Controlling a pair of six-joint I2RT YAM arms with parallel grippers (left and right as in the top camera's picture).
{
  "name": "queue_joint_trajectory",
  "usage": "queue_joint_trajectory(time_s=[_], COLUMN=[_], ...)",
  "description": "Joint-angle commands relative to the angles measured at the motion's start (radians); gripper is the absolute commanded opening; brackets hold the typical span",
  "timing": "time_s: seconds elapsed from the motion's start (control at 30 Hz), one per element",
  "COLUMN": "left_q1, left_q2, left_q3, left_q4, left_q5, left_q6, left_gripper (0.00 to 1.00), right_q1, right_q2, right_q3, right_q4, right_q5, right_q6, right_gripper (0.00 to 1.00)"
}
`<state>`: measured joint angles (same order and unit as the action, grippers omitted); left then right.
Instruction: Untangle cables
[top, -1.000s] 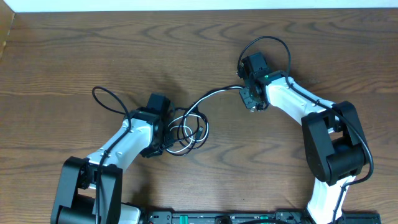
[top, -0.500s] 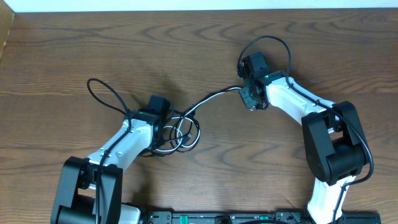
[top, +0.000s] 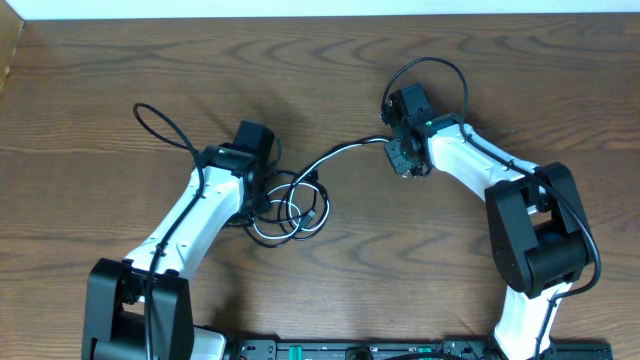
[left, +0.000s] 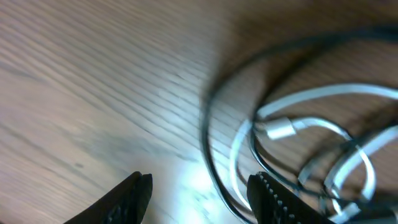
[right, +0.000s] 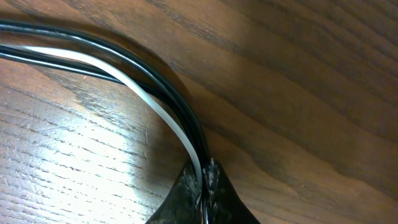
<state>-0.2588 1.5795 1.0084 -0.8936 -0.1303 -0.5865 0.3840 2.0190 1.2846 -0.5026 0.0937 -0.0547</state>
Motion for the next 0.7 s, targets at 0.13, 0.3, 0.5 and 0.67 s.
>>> queue_joint_trajectory(time_s=[0.13, 0.3, 0.5, 0.67], left_q1=[-0.001, 0.000, 0.000, 0.000], left_q2=[0.007, 0.009, 0.009, 0.009], left_q3=[-0.038, -0.126, -0.209, -0.235], left_q4=[-0.006, 0.076, 0.206, 0.251], left_q5=[0.135, 0.134, 0.134, 0.134], left_q6=[-0.042, -0.067, -0.067, -0.066], left_gripper=[0.55, 0.55, 0.55, 0.49], right_q1=[0.010, 0.011, 0.011, 0.011], right_q2=[0.061, 0.061, 0.061, 0.061], right_q3=[-0.038, -0.038, -0.038, -0.038], right_q4=[-0.006, -0.006, -0.006, -0.006], right_q5=[-0.034, -0.034, -0.045, -0.049], right_q6=[0.002, 0.002, 0.002, 0.002], right_gripper=[0.02, 0.02, 0.02, 0.03])
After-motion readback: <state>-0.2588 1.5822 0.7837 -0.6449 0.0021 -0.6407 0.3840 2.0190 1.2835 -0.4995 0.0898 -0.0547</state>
